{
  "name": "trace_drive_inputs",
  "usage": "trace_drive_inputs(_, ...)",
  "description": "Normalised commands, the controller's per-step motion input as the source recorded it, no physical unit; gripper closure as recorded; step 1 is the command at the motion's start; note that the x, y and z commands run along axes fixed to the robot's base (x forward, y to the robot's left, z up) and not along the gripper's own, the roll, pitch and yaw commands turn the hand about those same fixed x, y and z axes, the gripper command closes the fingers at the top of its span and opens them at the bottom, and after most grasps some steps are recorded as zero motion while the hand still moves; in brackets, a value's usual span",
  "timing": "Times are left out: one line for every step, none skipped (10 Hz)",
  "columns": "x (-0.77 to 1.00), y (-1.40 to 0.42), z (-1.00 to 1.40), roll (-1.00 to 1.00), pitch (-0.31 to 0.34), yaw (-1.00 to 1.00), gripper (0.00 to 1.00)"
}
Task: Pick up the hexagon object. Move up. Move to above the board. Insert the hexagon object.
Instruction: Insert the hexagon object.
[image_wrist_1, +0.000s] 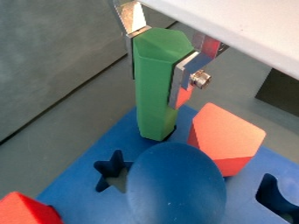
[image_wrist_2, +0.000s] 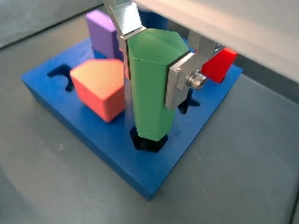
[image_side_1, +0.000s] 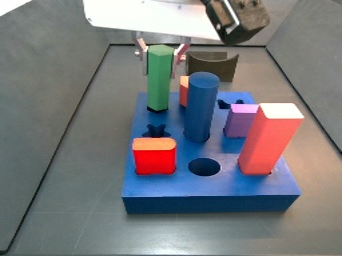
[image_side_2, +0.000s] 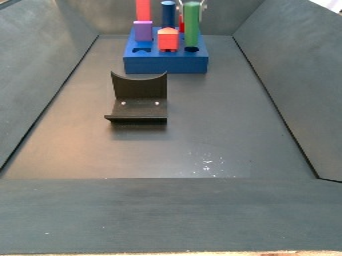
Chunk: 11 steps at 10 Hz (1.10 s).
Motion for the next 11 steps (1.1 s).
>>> trace_drive_inputs(-0.09,0.14,-0.08,0.03,0.0,0.04,1.0)
trace_drive_inputs(-0.03,0.14,0.0,0.0,-0.004,0.14,1.0)
trace_drive_inputs(-0.02,0.13,-0.03,0.02,-0.003,0.15,1.0)
trace_drive_inputs(-0.04,0.05,-0.11,0.02,-0.037,0.18,1.0)
trace_drive_inputs(0.03,0.0,-0.17,0.0,-0.007,0.13,1.0)
trace_drive_inputs(0.01,0.0,-0.21,0.0,-0.026,0.0,1.0)
trace_drive_inputs(-0.01,0.0,-0.17,0.0,-0.007,-0.01,1.0)
trace_drive_inputs(0.0,0.0,-0.13,-0.01,0.0,-0.26,1.0)
trace_drive_inputs(0.0,0.0,-0.14,-0.06,0.0,-0.4,1.0)
trace_drive_inputs(0.07,-0.02,-0.19,-0.09,0.0,-0.43,1.0)
trace_drive_inputs(0.0,-0.07,-0.19,-0.08,-0.019,-0.29,1.0)
